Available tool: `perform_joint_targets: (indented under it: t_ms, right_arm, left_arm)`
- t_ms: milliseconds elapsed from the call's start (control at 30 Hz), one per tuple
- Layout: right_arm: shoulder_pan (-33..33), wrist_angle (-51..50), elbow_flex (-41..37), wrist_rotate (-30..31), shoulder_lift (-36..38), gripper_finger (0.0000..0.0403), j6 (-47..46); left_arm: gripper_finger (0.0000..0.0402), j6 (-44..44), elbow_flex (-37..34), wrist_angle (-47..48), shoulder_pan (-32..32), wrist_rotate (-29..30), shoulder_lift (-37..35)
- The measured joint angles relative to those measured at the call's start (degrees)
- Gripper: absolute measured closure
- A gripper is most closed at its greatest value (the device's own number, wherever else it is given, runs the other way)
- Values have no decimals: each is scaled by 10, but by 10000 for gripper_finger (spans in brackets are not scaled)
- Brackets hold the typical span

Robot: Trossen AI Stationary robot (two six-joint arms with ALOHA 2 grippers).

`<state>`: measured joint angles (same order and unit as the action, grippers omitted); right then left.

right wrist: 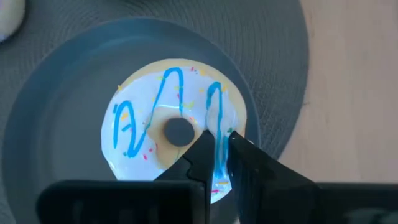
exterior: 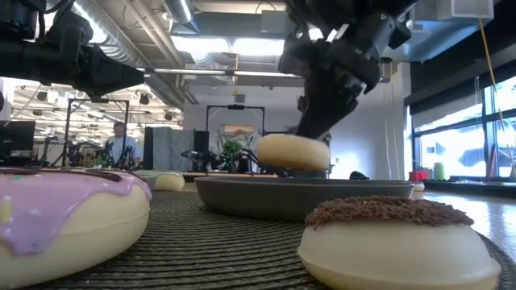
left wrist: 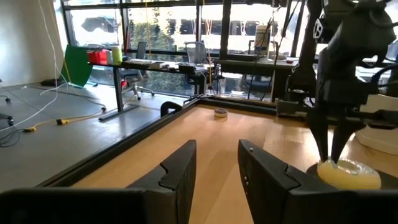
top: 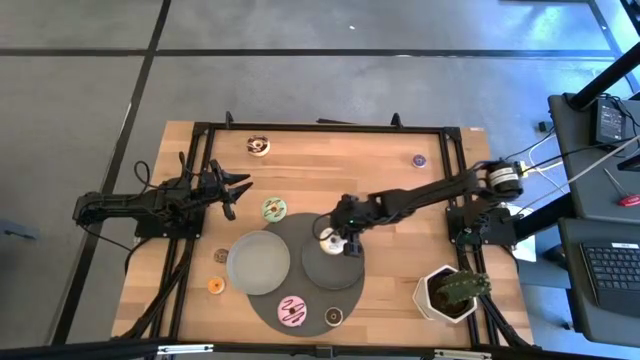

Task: Pick & Place donuts
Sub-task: Put the big white donut on the black plate

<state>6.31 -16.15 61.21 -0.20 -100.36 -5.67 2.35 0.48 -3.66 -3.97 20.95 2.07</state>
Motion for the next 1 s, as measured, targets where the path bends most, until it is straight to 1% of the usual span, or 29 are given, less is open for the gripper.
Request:
perform_joint_targets:
  t_ms: [200,600,1000]
  right_arm:
    - [0,-2,2,-1,-23,357,-2]
    - [0,-21,2,-1,-22,353,5]
    - [0,-22,2,0,-22,282,-1]
  left_arm:
    - [290,-1,0,0,0,0,0]
    - [287,-1,0,0,0,5,0]
    - [287,-1,0,0,0,5,0]
